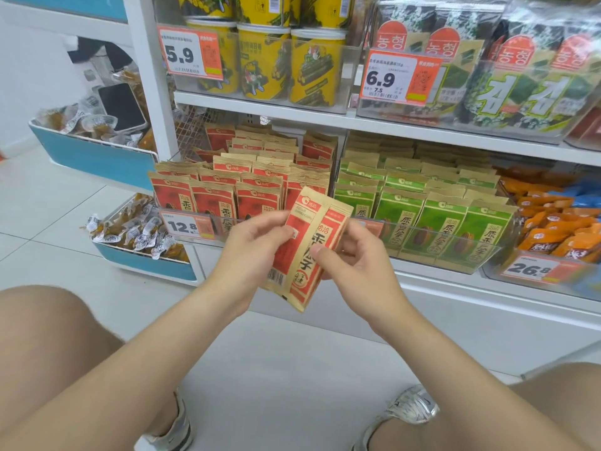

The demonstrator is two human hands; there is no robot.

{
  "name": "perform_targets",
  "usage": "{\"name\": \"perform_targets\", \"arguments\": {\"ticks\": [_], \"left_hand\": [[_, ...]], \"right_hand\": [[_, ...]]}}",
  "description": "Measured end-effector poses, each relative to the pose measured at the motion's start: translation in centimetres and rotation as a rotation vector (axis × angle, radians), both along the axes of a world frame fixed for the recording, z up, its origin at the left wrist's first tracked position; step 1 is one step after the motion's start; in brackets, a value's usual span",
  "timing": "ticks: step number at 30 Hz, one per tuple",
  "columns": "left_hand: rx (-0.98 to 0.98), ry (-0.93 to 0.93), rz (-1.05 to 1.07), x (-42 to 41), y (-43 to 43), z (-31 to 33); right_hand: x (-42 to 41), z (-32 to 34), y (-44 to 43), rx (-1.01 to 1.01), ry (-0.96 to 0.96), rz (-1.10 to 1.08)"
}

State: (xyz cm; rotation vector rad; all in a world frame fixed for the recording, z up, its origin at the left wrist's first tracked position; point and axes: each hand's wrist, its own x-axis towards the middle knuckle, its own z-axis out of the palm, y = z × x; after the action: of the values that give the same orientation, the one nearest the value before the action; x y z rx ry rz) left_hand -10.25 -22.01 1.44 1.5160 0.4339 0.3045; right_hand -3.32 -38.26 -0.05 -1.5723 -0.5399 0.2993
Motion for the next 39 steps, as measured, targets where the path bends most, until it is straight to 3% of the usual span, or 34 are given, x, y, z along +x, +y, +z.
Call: {"name": "perform_targets", "arguments": {"ticks": [4, 7, 10, 16, 21, 26, 31, 39], "left_hand": [[0.392, -0.101, 0.033, -0.5, 0.2, -0.1], [0.574, -0.112, -0.045, -0.9, -0.2, -0.6], [0.549, -0.116, -0.095, -1.0, -0.4, -1.2], [0.511, -0.126, -0.163, -0.9, -0.4, -1.0], [0.631, -0.095, -0.121, -1.1, -1.0, -1.4], [0.434, -0.067, -0.153, -0.8, -1.1, -1.2], [0.406, -0.069, -0.172, -0.8, -0.9, -1.2], [0.485, -0.036, -0.162, -0.6, -0.4, -0.6]], "right_hand": [[-0.1, 0.3, 0.3, -0.046, -0.017, -0.059], [-0.1, 0.1, 0.4, -0.091, -0.198, -0.109], [-0.4, 0.4, 0.3, -0.156, -0.344, -0.174], [-0.7, 0.7, -0.1, -0.151, -0.443, -0.226], [-1.5, 0.5, 0.0, -0.119, -0.580, -0.157], [-1.1, 0.5, -0.1, -0.155, -0.729, -0.205], [-0.8, 0.4, -0.3, -0.175, -0.651, -0.201], [0.0, 0.6, -0.2, -0.082, -0.114, -0.202]]}}
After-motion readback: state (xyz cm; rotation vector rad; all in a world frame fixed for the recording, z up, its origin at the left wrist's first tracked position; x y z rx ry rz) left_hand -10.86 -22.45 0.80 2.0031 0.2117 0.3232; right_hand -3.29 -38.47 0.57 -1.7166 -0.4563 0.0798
